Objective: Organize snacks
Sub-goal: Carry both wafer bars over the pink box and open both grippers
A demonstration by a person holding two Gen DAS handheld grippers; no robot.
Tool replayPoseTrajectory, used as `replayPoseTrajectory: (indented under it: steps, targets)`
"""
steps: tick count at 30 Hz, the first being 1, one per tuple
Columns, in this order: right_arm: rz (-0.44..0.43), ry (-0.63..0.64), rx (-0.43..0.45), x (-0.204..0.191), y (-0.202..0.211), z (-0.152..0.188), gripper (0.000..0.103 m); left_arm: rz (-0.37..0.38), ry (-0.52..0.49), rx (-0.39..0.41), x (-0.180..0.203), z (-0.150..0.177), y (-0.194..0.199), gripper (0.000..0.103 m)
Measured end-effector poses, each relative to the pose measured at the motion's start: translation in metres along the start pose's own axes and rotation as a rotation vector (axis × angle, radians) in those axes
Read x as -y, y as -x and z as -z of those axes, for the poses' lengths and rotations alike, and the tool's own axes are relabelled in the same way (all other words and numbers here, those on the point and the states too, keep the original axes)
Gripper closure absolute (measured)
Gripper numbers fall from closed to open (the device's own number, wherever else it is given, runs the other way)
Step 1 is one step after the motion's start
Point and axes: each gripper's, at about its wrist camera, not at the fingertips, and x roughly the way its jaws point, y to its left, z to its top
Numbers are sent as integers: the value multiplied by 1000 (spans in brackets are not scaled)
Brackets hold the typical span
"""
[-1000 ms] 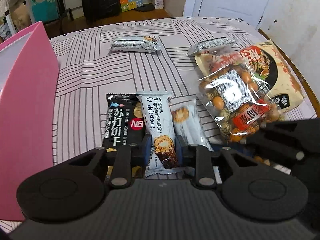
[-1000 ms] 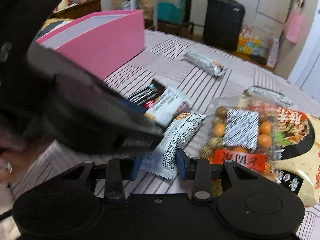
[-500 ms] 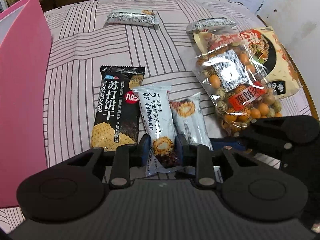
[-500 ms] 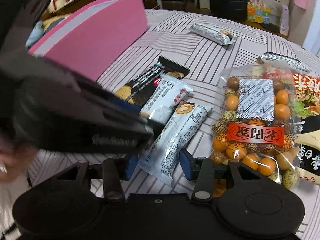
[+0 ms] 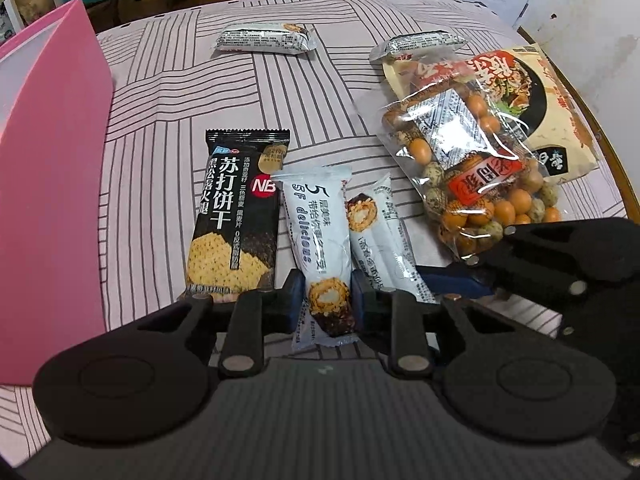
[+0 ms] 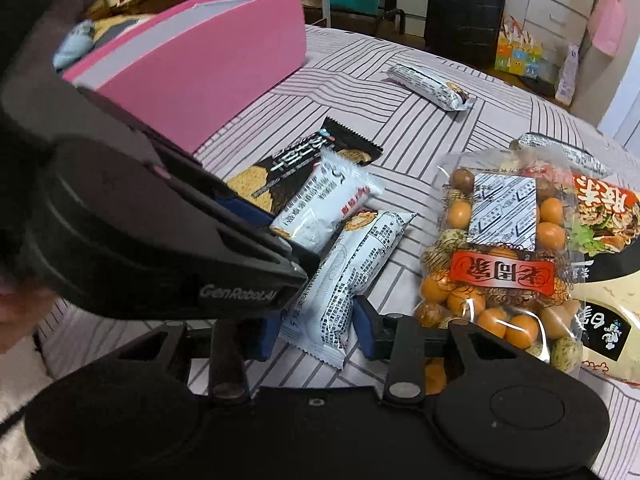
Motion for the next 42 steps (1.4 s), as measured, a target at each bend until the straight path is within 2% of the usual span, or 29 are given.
replayPoseTrajectory:
  steps: [8, 10, 17, 23, 28, 31, 34, 38, 42]
  targets:
    - [34, -6, 20, -7, 18, 6, 62, -8, 26, 57, 0, 8, 32, 80]
    - [33, -31, 31, -6, 24, 6, 62, -33, 33, 74, 0, 12, 39, 80]
    - [47, -80, 51, -5, 39, 6, 62, -28, 85, 94, -5, 37, 59, 80]
    - [39, -139, 47, -8, 52, 13, 62, -38, 75, 114, 1, 58, 77, 80]
    - [-14, -233, 50, -8, 72, 21, 62, -45, 63, 118, 2, 66, 99, 80]
    - [-54, -257, 62, -13, 88, 22, 62, -20, 56, 108, 1, 70, 115, 79]
    - [-84, -258, 68, -22, 105, 21, 62, 0, 47, 91, -2, 75, 133, 79]
    - [-120, -240, 59, -33, 129, 13, 62, -20, 14, 91, -5, 80, 160, 79]
    - [-164, -211, 65, -45, 153, 3, 62, 29, 1, 44, -16, 83, 186, 79]
